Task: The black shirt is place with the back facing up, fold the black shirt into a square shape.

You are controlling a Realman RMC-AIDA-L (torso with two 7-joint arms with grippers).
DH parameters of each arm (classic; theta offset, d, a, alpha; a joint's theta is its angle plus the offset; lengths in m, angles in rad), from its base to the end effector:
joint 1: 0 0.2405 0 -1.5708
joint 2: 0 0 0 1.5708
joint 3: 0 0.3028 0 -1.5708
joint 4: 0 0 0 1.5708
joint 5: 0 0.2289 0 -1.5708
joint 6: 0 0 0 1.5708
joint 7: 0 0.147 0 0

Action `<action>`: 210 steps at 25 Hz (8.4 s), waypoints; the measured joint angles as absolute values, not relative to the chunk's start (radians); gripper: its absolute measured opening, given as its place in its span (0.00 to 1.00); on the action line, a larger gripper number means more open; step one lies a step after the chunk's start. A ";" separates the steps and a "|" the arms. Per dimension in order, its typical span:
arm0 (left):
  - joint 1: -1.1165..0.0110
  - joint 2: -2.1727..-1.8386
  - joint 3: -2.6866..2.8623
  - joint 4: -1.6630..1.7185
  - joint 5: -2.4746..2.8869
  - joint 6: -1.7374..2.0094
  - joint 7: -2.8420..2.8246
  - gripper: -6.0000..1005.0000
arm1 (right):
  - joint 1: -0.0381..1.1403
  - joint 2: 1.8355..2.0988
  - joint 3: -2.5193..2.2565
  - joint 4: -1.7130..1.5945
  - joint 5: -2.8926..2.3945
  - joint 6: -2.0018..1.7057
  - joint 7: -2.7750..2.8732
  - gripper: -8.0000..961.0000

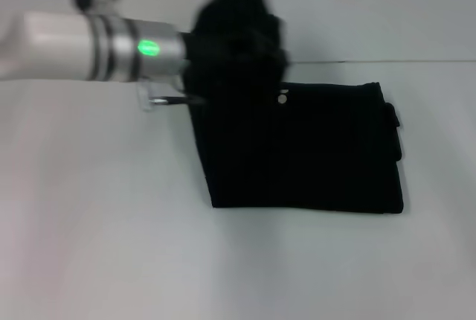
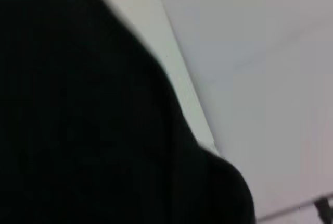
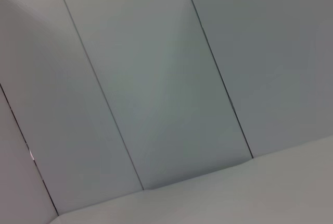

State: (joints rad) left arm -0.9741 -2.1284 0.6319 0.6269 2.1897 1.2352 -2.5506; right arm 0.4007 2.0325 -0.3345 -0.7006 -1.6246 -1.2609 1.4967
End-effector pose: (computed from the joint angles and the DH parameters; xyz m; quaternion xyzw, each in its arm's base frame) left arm -0.1544 0.4921 -0.0535 -0.7689 -0.5855 -0.2484 0.0651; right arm 0.4001 0.3737 0.1135 -0.7068 0.3646 0.3926 0.4619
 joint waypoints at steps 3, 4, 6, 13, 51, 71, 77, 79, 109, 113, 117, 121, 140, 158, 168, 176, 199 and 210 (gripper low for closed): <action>-1.025 -2.170 0.786 0.575 2.165 1.161 -2.520 0.06 | 0.403 2.032 -0.335 -0.698 -1.625 -1.261 1.497 0.62; -1.034 -2.171 0.813 0.556 2.159 1.149 -2.515 0.06 | 0.403 2.032 -0.335 -0.697 -1.625 -1.261 1.497 0.62; -1.086 -2.169 0.956 0.438 2.122 1.091 -2.481 0.07 | 0.404 2.032 -0.336 -0.692 -1.625 -1.265 1.497 0.62; -1.099 -2.164 1.139 0.447 2.101 1.177 -2.452 0.13 | 0.416 2.022 -0.336 -0.688 -1.679 -1.259 1.542 0.62; -0.690 -2.006 0.613 0.631 2.115 1.498 -2.503 0.96 | 0.848 1.859 -0.772 -0.597 -2.462 -1.354 2.620 0.61; -0.694 -2.019 0.609 0.622 2.111 1.446 -2.485 0.96 | 0.891 1.961 -0.823 -0.463 -2.467 -1.021 2.620 0.52; -0.696 -2.020 0.609 0.620 2.110 1.445 -2.475 0.96 | 0.884 1.955 -0.816 -0.466 -2.462 -1.025 2.622 0.39; -0.697 -2.020 0.609 0.620 2.109 1.445 -2.475 0.96 | 0.883 1.954 -0.816 -0.463 -2.462 -1.024 2.622 0.31; -0.695 -2.022 0.607 0.620 2.075 1.433 -2.466 0.96 | 0.841 1.934 -0.803 -0.562 -2.473 -1.078 2.672 0.21; -0.697 -2.022 0.607 0.618 2.075 1.430 -2.464 0.95 | 0.843 1.946 -0.802 -0.558 -2.473 -1.065 2.672 0.30; -0.700 -2.022 0.607 0.618 2.075 1.425 -2.463 0.95 | 0.851 1.965 -0.805 -0.555 -2.472 -1.027 2.672 0.36; -0.701 -2.022 0.607 0.617 2.075 1.420 -2.463 0.95 | 0.855 1.980 -0.810 -0.545 -2.473 -0.987 2.675 0.41; -0.704 -2.021 0.607 0.617 2.070 1.400 -2.462 0.96 | 0.877 1.987 -0.805 -0.488 -2.472 -0.925 2.674 0.11; -0.703 -2.018 0.607 0.617 2.061 1.402 -2.462 0.95 | 0.855 1.963 -0.810 -0.570 -2.477 -0.982 2.695 0.04; -0.701 -2.022 0.608 0.617 2.061 1.399 -2.462 0.95 | 0.864 1.963 -0.814 -0.515 -2.545 -0.945 2.698 0.11; -0.699 -2.012 0.653 0.606 2.077 1.469 -2.475 0.95 | 0.802 1.902 -0.698 -0.701 -2.449 -1.120 2.677 0.17; -0.701 -2.077 0.753 0.448 2.138 1.250 -2.531 0.76 | 0.810 1.814 -0.648 -0.712 -2.365 -1.264 2.658 0.75; -0.725 -2.086 0.774 0.446 2.193 1.168 -2.513 0.66 | 0.811 1.820 -0.640 -0.702 -2.365 -1.255 2.656 0.75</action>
